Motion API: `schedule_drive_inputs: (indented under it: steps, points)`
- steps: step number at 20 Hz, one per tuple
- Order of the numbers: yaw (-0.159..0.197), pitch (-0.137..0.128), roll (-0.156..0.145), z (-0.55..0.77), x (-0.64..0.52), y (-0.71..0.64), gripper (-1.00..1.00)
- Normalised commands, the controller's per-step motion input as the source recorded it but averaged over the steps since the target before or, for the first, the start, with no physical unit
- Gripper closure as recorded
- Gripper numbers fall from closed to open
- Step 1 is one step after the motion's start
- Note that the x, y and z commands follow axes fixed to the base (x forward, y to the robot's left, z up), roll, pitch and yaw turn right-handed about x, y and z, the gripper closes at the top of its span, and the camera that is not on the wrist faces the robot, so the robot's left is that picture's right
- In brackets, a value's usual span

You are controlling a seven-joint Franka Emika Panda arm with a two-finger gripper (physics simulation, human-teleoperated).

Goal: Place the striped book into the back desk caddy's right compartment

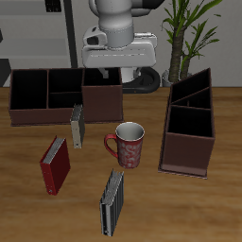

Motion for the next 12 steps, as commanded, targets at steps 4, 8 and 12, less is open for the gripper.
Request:
schedule_drive_inputs:
  steps: [4, 8, 12]
  points:
    - [0.018, -0.005, -0.022, -0.05, 0.07, -0.09, -1.00]
    - [-0.016, 0.001, -0.054, 0.01, 0.22, -0.21, -1.00]
    - [0.013, -0.003, -0.037, 0.02, 0.23, -0.07, -1.00]
